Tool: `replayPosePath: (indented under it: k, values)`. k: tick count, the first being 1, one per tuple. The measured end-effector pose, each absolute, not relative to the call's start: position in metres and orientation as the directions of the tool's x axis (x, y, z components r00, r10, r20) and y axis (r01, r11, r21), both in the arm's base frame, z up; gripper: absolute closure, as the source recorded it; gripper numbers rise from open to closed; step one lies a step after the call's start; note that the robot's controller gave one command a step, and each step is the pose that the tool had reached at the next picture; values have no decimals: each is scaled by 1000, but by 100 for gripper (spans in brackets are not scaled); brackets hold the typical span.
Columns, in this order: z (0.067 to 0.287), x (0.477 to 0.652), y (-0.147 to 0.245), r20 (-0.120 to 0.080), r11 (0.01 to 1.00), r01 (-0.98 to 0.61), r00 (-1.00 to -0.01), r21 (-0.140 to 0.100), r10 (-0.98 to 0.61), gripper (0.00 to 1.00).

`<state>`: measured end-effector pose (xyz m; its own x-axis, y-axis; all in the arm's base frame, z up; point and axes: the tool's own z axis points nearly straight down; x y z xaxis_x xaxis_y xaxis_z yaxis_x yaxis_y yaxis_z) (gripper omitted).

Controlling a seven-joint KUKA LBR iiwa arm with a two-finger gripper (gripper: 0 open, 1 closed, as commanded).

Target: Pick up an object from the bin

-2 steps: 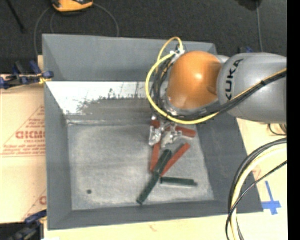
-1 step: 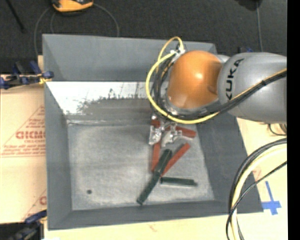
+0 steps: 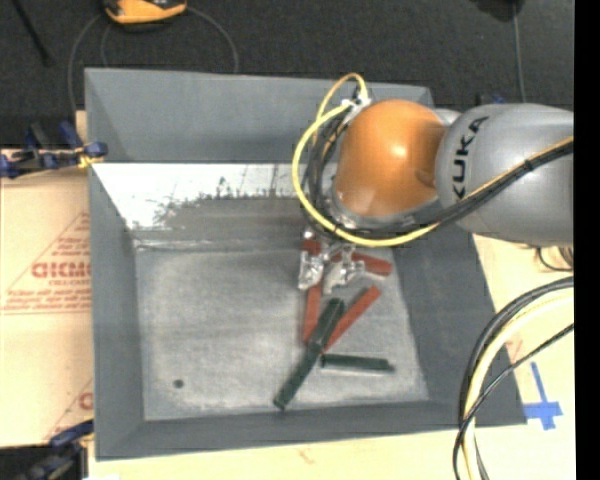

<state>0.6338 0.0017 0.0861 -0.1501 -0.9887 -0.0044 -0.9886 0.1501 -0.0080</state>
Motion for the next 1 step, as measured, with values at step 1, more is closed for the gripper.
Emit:
replayPosePath:
  k: [1]
  values:
    - [94, 632, 2, -3, 151, -989, -151, 0, -989, 100]
